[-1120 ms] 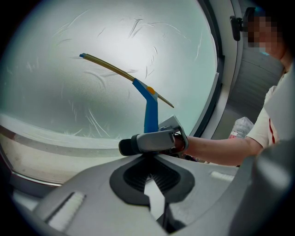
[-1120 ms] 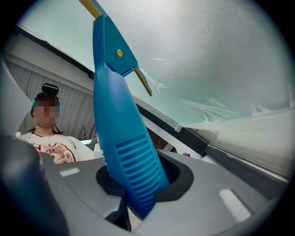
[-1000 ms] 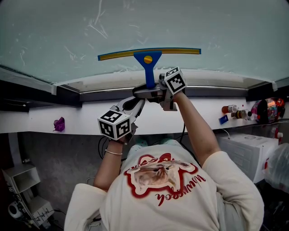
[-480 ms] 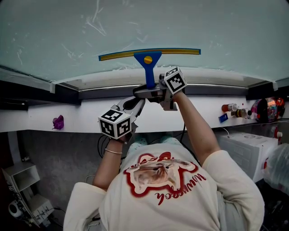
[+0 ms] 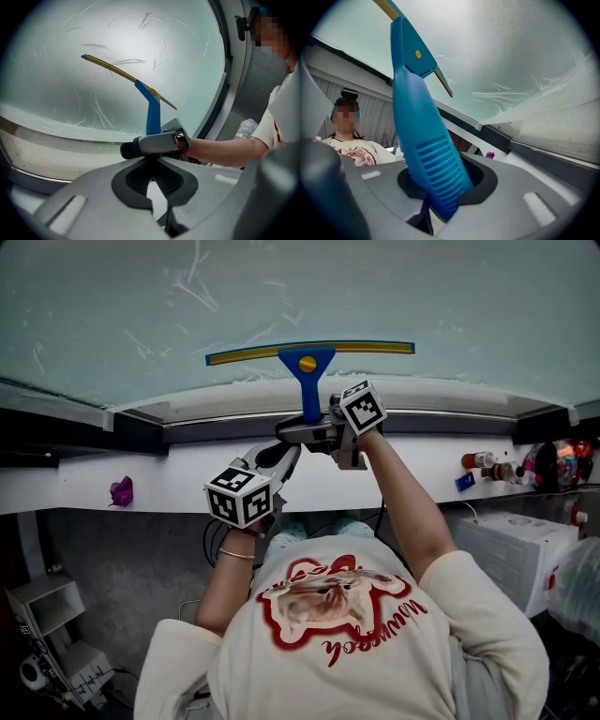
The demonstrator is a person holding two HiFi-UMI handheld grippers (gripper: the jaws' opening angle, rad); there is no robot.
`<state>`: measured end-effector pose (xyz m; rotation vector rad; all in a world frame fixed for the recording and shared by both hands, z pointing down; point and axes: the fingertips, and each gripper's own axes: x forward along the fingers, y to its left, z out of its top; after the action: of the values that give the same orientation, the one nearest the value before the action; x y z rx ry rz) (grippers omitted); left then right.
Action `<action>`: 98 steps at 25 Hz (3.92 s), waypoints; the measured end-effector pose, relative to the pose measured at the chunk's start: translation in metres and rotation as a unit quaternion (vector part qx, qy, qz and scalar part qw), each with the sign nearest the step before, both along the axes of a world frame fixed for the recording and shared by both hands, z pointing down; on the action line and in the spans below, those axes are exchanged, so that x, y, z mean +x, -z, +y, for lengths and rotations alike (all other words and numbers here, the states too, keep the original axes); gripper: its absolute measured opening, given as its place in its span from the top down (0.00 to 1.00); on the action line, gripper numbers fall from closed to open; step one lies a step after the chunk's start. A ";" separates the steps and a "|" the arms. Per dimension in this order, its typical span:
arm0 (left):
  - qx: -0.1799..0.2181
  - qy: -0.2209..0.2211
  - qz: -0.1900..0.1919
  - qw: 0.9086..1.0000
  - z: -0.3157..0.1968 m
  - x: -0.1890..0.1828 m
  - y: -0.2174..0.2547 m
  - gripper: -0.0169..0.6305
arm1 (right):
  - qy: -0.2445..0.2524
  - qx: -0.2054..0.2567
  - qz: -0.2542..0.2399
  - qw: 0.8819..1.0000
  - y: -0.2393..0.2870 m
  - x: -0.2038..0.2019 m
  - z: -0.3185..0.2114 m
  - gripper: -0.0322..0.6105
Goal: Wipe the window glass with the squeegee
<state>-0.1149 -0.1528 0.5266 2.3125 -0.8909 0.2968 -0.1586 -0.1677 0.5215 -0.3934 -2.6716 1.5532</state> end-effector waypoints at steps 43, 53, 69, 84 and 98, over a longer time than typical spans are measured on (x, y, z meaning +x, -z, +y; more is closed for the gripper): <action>-0.045 0.000 0.002 0.999 0.012 0.003 -0.051 0.97 | 0.006 -0.066 0.013 0.998 -0.055 0.003 0.011 0.77; -0.057 -0.004 0.000 0.998 0.012 0.005 -0.063 0.97 | 0.007 -0.070 0.021 0.997 -0.067 0.004 0.011 0.76; -0.071 -0.002 0.001 0.997 0.014 0.004 -0.078 0.97 | 0.007 -0.094 0.014 0.995 -0.079 0.003 0.015 0.76; -0.087 0.003 0.016 0.996 0.015 0.004 -0.087 0.97 | 0.006 -0.106 -0.003 0.994 -0.084 0.001 0.016 0.75; -0.071 -0.015 -0.004 0.997 0.025 0.002 -0.083 0.97 | 0.013 -0.093 -0.011 0.995 -0.079 0.000 0.026 0.80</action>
<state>-0.1125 -0.1281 0.6093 2.1962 -0.8138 0.3696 -0.1587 -0.1419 0.6001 -0.4529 -2.5336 1.8070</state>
